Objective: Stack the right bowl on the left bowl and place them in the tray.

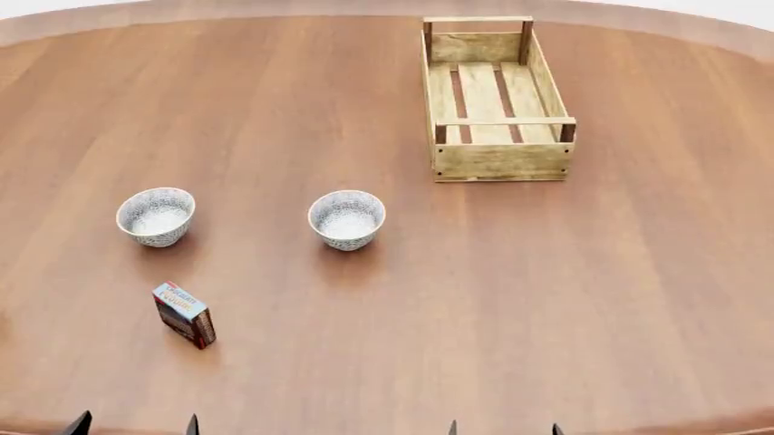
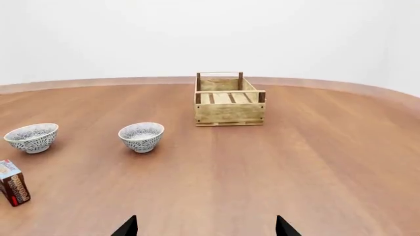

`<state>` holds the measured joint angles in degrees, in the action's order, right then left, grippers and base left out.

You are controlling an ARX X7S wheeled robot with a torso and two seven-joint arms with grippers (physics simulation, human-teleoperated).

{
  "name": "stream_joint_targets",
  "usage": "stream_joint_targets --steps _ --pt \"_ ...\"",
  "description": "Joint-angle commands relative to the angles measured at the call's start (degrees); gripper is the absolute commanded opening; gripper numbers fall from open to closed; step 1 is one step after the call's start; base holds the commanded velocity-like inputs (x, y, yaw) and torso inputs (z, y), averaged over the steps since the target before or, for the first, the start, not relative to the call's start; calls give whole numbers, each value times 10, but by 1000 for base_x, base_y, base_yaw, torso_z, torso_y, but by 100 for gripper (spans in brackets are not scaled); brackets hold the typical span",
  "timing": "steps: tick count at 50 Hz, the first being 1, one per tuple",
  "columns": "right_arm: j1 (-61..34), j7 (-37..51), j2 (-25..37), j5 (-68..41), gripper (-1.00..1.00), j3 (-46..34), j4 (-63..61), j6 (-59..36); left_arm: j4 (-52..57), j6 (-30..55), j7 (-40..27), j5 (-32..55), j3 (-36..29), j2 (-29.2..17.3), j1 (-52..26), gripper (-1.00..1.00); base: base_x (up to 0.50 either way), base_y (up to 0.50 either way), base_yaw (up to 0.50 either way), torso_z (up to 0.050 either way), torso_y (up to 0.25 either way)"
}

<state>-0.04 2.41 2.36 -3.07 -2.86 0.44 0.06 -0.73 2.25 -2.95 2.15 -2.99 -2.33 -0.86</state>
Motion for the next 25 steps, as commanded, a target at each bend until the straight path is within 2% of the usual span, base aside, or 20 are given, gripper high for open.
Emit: stream_joint_targets --steps 1,11,25 --pt "0 -1 0 0 100 0 0 1 7 10 -1 2 3 1 0 100 0 0 0 0 0" --pt "0 11 10 -10 100 -13 0 2 7 14 -8 23 -8 -9 -2 100 0 0 0 2 0" --pt "0 22 21 -23 100 -25 -2 2 14 22 -18 37 -20 -20 -3 100 0 0 0 49 0"
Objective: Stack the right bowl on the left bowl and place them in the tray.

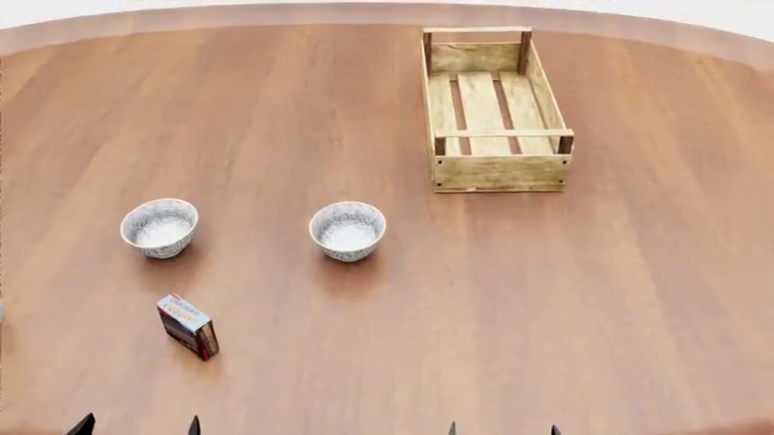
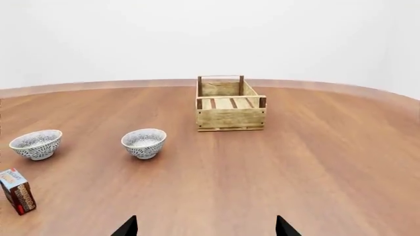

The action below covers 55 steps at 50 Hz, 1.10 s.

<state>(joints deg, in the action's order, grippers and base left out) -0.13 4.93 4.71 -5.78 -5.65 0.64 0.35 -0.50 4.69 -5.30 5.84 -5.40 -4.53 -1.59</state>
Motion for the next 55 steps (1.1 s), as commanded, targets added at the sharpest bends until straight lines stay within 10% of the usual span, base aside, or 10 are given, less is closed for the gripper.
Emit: stream_joint_targets --steps 1,30,55 --pt "1 -3 -2 3 100 2 -4 0 12 -2 4 1 3 2 4 100 0 0 0 50 0" --pt "3 21 15 -16 100 -15 -18 1 29 -27 -22 16 -13 -16 9 100 0 0 0 50 0" --pt "92 66 45 40 100 -4 -245 196 282 -170 -121 -119 -15 -47 105 100 0 0 0 1 0"
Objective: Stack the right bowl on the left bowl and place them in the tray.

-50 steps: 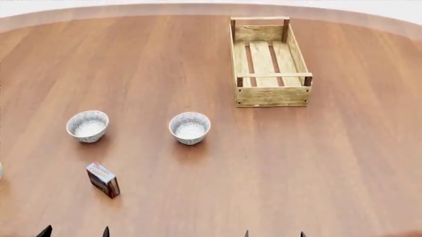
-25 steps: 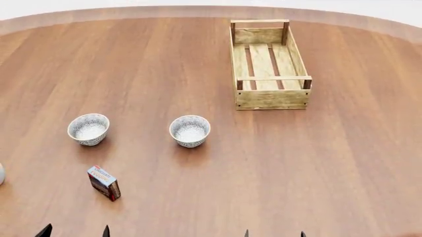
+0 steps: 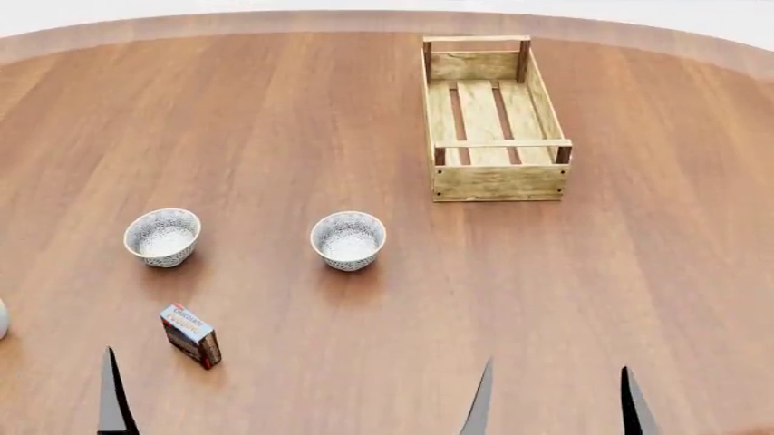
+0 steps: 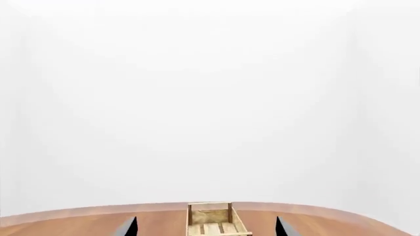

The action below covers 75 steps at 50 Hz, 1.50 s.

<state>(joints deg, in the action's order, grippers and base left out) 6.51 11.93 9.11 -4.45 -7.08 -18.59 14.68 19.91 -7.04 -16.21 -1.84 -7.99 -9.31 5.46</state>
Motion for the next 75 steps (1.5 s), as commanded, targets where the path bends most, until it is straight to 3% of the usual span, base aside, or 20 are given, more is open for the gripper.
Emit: stream_joint_targets --steps 1,17,49,60,75 --pt "26 -3 2 28 100 10 -53 56 79 -54 -13 -42 11 0 35 100 0 0 0 0 0" --pt "32 4 11 33 100 4 -59 76 95 -72 -26 -47 5 -7 43 100 0 0 0 0 0" --pt "30 17 22 12 100 -6 -60 84 94 -68 -41 -41 -4 -20 42 100 0 -498 0 0 0" --pt "27 26 23 20 100 -10 -73 52 93 -68 -45 -39 -8 -24 41 100 0 -7 0 0 0" --pt "27 30 31 39 100 -19 -79 48 109 -67 -51 -41 -11 -30 46 100 489 0 0 0 0"
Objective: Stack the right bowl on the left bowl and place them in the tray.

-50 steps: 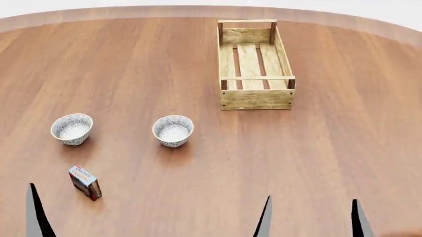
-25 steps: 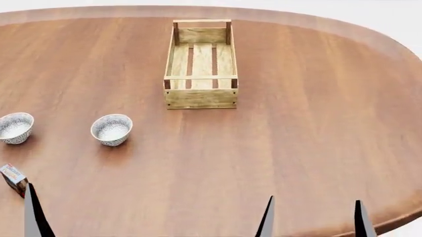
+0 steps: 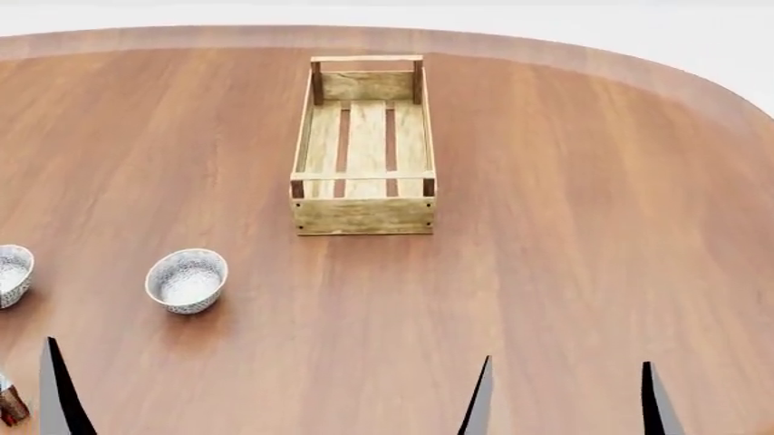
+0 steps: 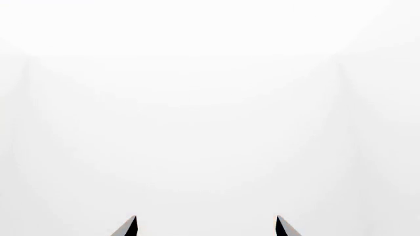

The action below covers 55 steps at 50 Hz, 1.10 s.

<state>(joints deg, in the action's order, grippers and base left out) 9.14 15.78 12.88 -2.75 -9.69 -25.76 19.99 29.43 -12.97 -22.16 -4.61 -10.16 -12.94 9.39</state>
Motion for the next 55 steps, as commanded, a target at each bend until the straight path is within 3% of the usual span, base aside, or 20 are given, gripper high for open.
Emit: stream_joint_targets --steps 1,55 --pt "0 -8 -7 22 100 7 -6 -4 13 -8 8 -13 10 6 7 100 500 0 0 0 0" --pt "-3 17 8 56 100 -8 -7 -11 23 -6 -8 -16 -5 -12 9 100 500 5 0 0 0"
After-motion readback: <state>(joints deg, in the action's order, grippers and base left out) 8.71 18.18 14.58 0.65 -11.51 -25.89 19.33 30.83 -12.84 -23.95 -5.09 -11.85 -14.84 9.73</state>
